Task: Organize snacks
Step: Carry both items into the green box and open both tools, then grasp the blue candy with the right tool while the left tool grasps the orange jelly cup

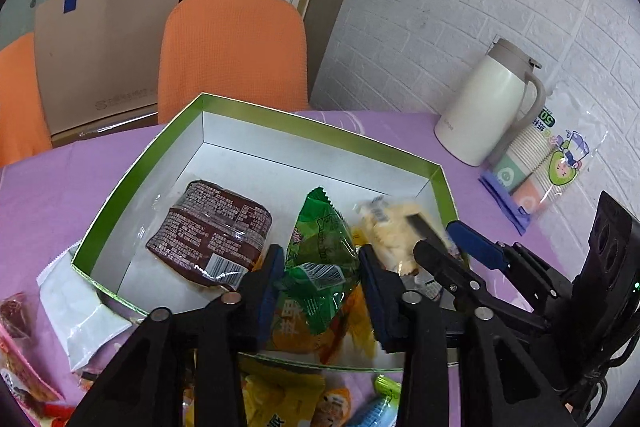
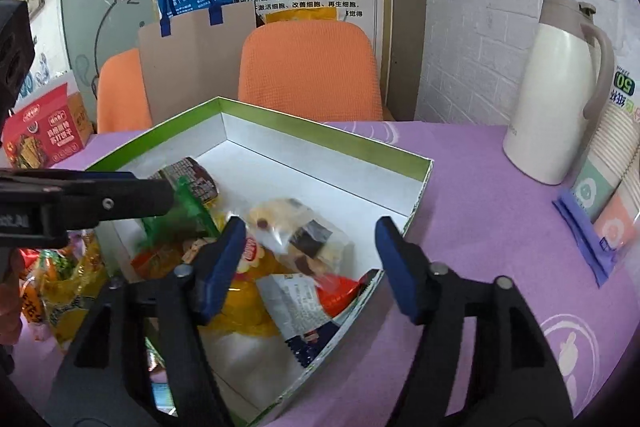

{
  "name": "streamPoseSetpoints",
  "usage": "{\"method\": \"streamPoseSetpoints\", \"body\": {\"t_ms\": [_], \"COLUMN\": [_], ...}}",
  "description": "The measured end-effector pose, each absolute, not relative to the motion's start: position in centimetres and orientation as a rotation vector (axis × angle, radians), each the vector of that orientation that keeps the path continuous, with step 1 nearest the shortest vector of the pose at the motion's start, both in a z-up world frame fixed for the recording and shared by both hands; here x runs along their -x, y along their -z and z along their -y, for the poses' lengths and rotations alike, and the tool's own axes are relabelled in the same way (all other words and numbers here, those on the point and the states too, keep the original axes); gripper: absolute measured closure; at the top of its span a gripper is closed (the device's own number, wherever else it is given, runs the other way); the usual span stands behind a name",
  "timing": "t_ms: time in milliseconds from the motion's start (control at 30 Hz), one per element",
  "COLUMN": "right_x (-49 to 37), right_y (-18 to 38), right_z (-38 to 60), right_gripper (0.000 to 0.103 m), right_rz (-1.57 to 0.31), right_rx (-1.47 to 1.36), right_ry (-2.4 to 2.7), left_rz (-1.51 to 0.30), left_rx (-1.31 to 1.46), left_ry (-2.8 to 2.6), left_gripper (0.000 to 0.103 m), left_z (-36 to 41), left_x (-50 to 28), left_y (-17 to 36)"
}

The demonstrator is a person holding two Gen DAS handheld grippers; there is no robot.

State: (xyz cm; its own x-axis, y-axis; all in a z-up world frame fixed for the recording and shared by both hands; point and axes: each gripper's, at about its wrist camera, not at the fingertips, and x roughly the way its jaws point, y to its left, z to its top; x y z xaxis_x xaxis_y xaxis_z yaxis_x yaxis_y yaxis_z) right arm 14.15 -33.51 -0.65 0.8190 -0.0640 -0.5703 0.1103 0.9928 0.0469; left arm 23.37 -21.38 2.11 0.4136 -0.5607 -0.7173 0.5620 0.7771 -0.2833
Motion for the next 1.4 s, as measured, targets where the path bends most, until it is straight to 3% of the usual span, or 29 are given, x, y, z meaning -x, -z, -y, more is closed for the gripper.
{"method": "streamPoseSetpoints", "body": {"t_ms": [33,100,200,433,967,1400], "right_x": [-13.9,-13.2,-12.5,-10.3,-2.0,-1.9], "right_y": [0.6,0.3,-0.1,-1.6,-4.1,2.1], "right_z": [33.4,33.4,33.6,33.1,28.2,26.3], "right_gripper": [0.026,0.013,0.009,0.003,0.001,0.001], "right_rz": [-0.594,-0.574,-0.564,-0.558,-0.478,-0.698], "right_rx": [-0.071,-0.067,-0.097,-0.143,-0.14,-0.229], "right_ry": [0.094,0.103,0.106,0.084,0.003,-0.045], "left_rz": [-0.901,-0.883,-0.862,-0.844,-0.704,-0.776], "left_rx": [0.003,0.024,0.044,0.004,-0.016,0.011], "left_ry": [0.701,0.672,0.635,0.585,0.506,0.42], "left_gripper": [0.028,0.011,0.004,0.003,0.003,0.003], "left_z": [21.3,20.7,19.9,19.4,13.5,6.7], "left_x": [-23.5,-23.5,-23.6,-22.2,-11.8,-6.3], "left_y": [-2.0,-1.9,-2.0,-2.8,-7.4,-1.9]}}
